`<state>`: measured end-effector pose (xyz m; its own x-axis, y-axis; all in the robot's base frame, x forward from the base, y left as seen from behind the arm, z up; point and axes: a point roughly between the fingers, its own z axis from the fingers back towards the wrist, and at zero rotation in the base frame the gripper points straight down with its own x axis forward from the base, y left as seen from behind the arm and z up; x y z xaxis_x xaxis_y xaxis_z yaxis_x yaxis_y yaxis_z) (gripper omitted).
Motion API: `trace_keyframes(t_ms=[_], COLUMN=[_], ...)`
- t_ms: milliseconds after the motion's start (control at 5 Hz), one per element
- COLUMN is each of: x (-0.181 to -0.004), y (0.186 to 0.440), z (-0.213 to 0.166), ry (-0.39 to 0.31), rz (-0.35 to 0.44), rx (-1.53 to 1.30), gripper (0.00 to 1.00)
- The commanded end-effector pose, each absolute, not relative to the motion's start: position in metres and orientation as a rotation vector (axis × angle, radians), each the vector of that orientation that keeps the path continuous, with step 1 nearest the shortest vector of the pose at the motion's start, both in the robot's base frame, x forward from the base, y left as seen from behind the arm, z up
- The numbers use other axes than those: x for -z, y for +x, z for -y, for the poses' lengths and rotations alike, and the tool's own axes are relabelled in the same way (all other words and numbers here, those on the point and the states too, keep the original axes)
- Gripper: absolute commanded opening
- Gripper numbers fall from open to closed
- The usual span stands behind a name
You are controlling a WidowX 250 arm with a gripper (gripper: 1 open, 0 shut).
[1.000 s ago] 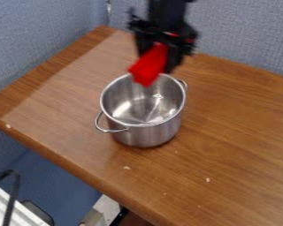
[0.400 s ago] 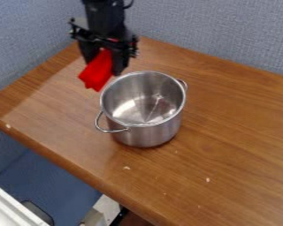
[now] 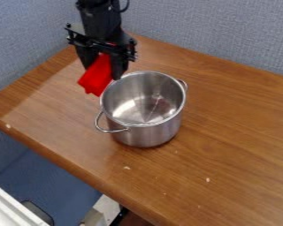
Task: Put the red object in the metal pot
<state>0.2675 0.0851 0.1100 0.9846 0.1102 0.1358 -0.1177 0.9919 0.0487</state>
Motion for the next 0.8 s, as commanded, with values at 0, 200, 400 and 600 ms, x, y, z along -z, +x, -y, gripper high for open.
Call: trace_keyframes(t_ms=[0,200,400,600], x=[-0.121,-0.114,-0.113,-0.109], y=[0.271,0.273,0.281,0.287], z=[-0.080,-0.076,-0.069,-0.057], ry=[0.052,0.038,0.035,0.028], rz=[0.188,0.186,0.196,0.202], rx=[-0.108,-0.105,-0.092,-0.081], gripper=[0.00,0.00,0.00,0.00])
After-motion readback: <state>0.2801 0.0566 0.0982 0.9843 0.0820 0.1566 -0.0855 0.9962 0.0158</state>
